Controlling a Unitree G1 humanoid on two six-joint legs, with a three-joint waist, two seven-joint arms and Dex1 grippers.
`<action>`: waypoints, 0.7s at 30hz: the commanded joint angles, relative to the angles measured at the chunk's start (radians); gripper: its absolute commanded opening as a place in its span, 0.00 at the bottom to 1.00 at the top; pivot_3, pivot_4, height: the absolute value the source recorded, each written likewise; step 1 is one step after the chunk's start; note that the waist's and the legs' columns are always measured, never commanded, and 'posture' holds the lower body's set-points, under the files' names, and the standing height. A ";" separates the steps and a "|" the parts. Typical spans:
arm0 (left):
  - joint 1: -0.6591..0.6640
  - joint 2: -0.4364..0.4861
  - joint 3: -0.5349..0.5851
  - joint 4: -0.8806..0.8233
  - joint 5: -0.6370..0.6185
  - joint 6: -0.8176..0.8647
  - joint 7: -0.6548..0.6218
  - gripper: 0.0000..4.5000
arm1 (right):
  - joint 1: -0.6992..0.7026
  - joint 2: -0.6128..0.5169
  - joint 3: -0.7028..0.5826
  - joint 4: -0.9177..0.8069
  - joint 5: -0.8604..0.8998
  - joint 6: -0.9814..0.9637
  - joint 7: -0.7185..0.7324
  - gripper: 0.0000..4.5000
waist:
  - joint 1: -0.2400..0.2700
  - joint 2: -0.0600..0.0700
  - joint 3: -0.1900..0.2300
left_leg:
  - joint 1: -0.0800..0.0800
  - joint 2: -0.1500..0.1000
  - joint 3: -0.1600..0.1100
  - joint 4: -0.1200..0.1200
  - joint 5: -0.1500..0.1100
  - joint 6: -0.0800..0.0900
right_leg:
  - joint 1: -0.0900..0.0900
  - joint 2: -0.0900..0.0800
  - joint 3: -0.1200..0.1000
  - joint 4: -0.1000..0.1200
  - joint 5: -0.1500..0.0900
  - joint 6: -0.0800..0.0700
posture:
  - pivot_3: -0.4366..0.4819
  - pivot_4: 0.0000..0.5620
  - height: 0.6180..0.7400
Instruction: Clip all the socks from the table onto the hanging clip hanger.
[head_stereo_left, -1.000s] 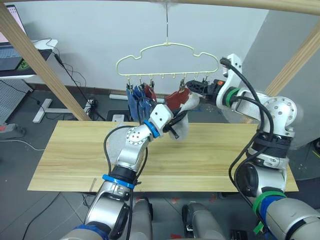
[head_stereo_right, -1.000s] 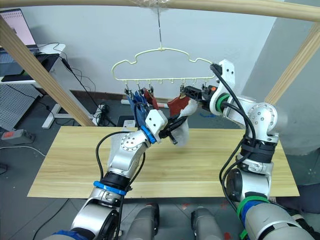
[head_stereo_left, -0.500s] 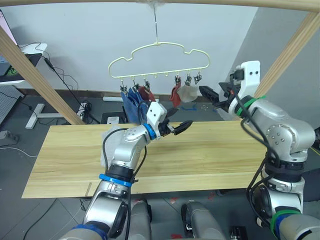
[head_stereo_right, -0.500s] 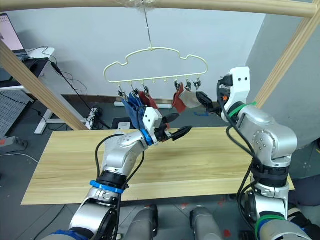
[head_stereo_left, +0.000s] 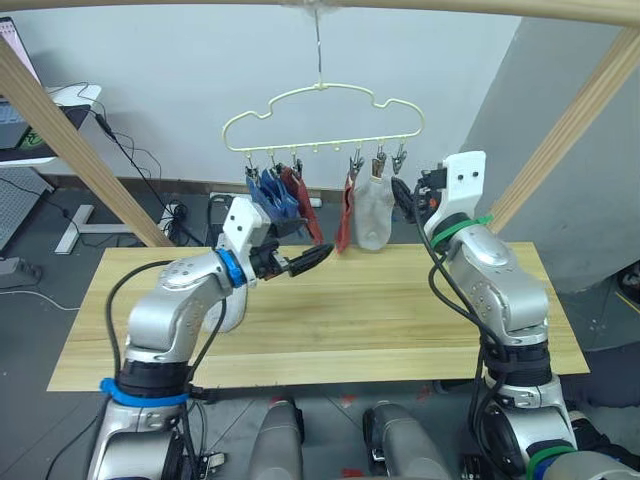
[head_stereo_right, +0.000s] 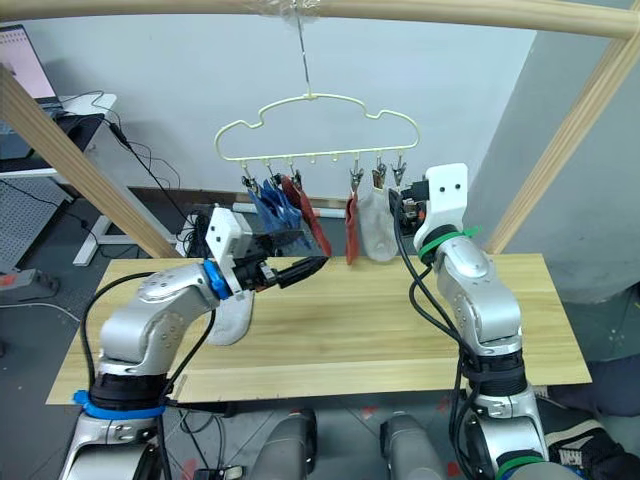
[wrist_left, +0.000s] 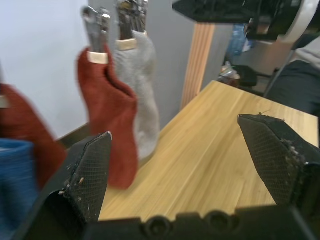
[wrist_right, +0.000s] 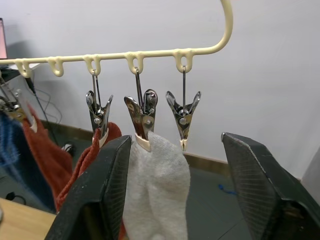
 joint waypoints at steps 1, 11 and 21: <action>0.021 0.007 0.033 -0.105 -0.042 0.018 0.034 1.00 | -0.030 0.005 0.006 0.026 -0.050 -0.086 -0.016 0.39 | 0.003 0.000 0.000 | 0.000 0.000 0.000 0.000 0.000 0.000 | 0.000 0.000 0.000 0.000 0.000 0.000 | 0.56 0.38 1.00; 0.050 -0.045 0.063 -0.205 -0.157 0.052 0.103 1.00 | -0.107 0.050 -0.001 0.193 -0.122 -0.222 -0.051 0.39 | 0.011 0.000 0.000 | 0.000 0.000 0.000 0.000 0.000 0.000 | 0.000 0.000 0.000 0.000 0.001 -0.002 | 0.57 0.38 1.00; 0.046 -0.021 0.056 -0.221 -0.194 0.057 0.118 1.00 | -0.145 0.081 -0.010 0.279 -0.147 -0.272 -0.081 0.39 | 0.026 0.000 0.000 | 0.000 0.000 0.000 0.000 0.000 0.000 | 0.000 0.000 0.000 0.000 0.001 -0.002 | 0.60 0.38 1.00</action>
